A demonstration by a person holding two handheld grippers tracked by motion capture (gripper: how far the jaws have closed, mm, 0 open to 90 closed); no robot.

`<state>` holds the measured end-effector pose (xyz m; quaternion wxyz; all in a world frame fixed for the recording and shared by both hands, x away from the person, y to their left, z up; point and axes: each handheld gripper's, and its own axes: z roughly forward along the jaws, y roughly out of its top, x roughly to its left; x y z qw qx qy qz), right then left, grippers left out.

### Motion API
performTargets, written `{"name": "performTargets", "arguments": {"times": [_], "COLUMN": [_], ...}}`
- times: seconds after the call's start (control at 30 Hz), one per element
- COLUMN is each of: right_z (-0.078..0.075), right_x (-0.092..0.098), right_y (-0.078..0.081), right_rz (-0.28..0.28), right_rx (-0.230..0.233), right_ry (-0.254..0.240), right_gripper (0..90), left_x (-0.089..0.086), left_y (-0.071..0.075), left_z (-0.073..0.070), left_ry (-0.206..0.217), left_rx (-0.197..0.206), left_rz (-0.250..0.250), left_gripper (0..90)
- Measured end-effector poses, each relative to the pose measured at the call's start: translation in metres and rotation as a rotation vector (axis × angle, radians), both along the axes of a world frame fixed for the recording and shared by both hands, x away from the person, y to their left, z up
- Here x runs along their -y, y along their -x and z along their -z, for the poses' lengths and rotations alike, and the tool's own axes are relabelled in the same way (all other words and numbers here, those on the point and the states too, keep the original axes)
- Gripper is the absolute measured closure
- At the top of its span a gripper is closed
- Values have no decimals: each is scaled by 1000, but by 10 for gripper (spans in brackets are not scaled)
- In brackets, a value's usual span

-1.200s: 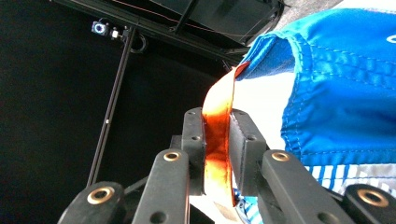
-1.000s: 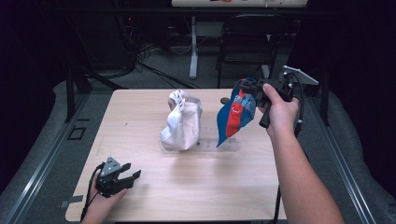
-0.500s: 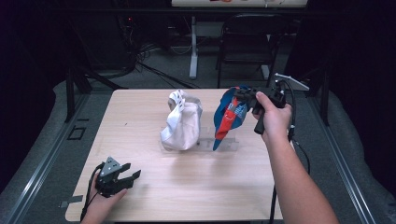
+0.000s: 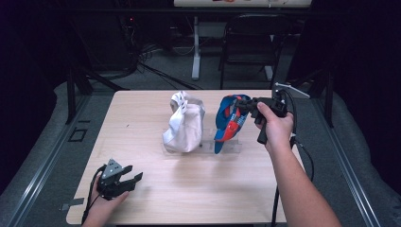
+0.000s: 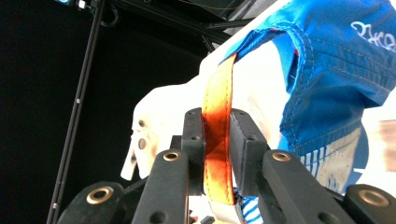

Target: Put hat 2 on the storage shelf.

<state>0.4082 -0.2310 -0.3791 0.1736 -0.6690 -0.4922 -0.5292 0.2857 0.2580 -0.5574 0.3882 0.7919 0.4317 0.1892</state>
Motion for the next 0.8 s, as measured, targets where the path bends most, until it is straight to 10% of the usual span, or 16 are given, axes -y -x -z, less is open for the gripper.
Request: {"name": "performTargets", "arguments": {"times": [0.6, 0.8], "right_z": [3, 5], "right_x": [8, 15], "right_y": [14, 22], "right_rz": [-33, -22], "right_rx": [18, 48], "right_ry": [115, 222], "right_gripper": [660, 588], "left_x": [0, 1], "left_y": [0, 0], "left_z": [0, 1], "left_ry": [-3, -2], "left_rx": [2, -1], "left_rz": [3, 1], "left_gripper": [463, 463]}}
